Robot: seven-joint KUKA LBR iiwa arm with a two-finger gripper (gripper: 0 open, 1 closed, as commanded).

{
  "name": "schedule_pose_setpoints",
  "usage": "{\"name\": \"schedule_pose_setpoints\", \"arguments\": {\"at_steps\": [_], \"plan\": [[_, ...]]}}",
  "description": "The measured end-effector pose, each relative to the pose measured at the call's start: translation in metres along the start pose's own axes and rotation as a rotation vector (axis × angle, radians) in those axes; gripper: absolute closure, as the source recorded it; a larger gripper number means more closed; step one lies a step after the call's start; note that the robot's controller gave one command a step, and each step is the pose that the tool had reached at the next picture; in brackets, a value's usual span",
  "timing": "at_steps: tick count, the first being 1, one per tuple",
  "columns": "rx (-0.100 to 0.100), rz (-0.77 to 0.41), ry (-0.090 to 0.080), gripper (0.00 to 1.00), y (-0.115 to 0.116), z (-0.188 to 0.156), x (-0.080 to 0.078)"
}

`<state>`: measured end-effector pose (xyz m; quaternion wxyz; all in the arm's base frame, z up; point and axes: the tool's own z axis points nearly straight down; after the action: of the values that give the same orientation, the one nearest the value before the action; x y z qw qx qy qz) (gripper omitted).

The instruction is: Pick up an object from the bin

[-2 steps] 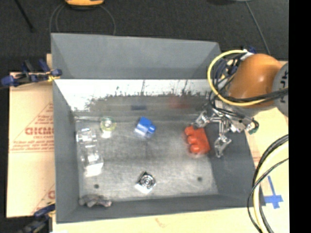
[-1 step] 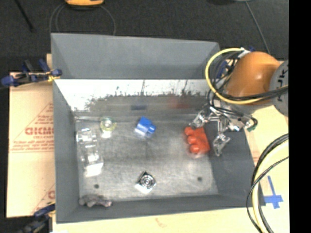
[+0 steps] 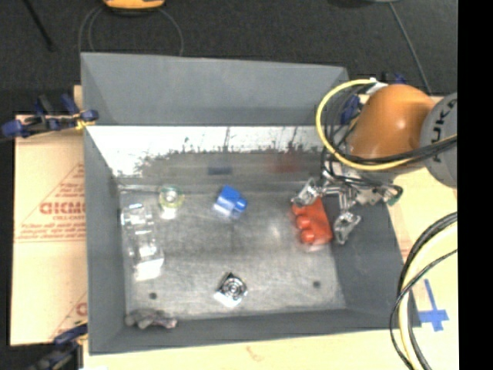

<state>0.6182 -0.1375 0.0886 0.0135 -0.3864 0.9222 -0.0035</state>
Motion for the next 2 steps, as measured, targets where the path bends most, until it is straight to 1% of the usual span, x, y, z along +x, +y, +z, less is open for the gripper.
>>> {"name": "schedule_pose_setpoints", "arguments": {"at_steps": [1, 2], "plan": [[0.002, 0.000, -0.003, 1.00, 0.000, 0.000, -0.001], [-0.011, -0.284, 0.014, 1.00, -0.016, -0.053, -0.023]]}}
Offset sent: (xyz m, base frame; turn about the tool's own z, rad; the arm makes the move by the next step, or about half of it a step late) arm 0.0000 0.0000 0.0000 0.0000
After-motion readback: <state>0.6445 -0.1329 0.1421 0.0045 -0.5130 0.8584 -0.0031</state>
